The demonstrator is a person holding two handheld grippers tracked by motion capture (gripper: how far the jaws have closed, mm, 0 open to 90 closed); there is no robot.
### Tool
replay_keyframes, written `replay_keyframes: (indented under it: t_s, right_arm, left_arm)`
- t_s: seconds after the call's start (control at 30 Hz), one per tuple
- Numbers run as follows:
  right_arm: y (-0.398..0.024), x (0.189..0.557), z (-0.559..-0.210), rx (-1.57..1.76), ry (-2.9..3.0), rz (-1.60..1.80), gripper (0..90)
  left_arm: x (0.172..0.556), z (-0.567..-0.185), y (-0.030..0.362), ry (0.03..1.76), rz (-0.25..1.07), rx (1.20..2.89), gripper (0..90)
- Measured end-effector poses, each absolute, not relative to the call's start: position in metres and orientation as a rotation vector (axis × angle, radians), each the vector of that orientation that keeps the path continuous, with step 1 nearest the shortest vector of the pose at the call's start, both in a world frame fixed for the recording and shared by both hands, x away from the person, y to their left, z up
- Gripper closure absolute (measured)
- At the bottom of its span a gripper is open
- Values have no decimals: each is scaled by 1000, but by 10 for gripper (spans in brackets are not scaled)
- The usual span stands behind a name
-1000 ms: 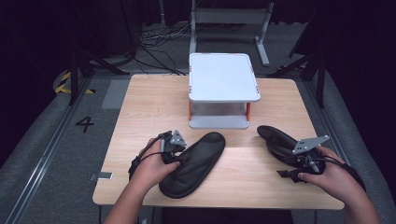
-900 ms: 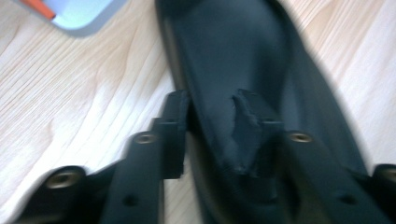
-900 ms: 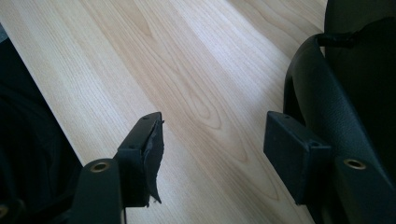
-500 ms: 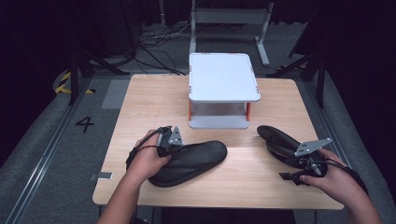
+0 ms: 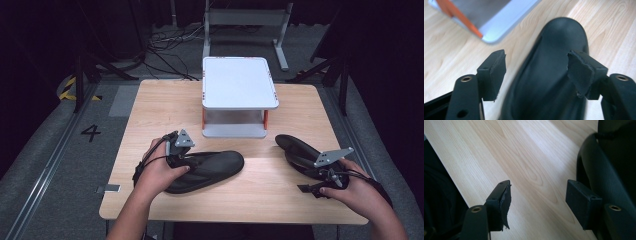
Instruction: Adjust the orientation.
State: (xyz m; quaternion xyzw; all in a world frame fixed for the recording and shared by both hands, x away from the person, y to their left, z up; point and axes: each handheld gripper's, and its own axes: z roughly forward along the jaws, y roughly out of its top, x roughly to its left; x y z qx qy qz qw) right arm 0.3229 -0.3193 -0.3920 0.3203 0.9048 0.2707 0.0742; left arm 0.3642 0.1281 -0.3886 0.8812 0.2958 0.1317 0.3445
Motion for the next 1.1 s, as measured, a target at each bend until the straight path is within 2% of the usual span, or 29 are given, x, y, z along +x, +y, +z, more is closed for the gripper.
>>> replay_keyframes:
  t_s: [0.1, 0.2, 0.47, 0.53, 0.57, 0.67, 0.8, 0.87, 0.93, 0.97, 1.0, 1.03, 1.1]
  right_arm:
    - [-310, 329, -388, 910, 2728, 827, 382]
    - [-301, 335, -388, 864, 2752, 838, 381]
    - [-288, 347, -387, 810, 2776, 850, 381]
    - [-284, 349, -387, 795, 2783, 859, 381]
    - [-284, 349, -387, 795, 2783, 859, 381]
    - [-281, 350, -387, 784, 2794, 860, 381]
    - [-284, 349, -389, 795, 2790, 852, 381]
    - [-286, 348, -389, 800, 2790, 851, 381]
    - [-291, 345, -390, 823, 2783, 841, 381]
    - [-291, 345, -390, 823, 2783, 841, 381]
    - [-293, 344, -390, 834, 2779, 844, 381]
    - [-296, 343, -389, 849, 2763, 847, 381]
    - [-297, 342, -389, 853, 2760, 848, 381]
  left_arm:
    - [349, -386, 135, 898, 285, 2266, 325]
    - [340, -387, 147, 1025, 283, 2255, 322]
    - [333, -409, 172, 1132, 263, 2404, 306]
    - [334, -413, 175, 1132, 274, 2421, 376]
    - [335, -415, 177, 1122, 283, 2423, 376]
    - [342, -425, 182, 1097, 287, 2412, 505]
    - [350, -433, 183, 1090, 272, 2428, 608]
    - [357, -439, 182, 1064, 261, 2418, 603]
    - [362, -441, 180, 1032, 234, 2409, 634]
    - [362, -441, 180, 1032, 234, 2409, 705]
    - [364, -439, 181, 1023, 268, 2420, 705]
    - [365, -437, 180, 1031, 309, 2458, 790]
    - [368, -436, 180, 1014, 322, 2468, 794]
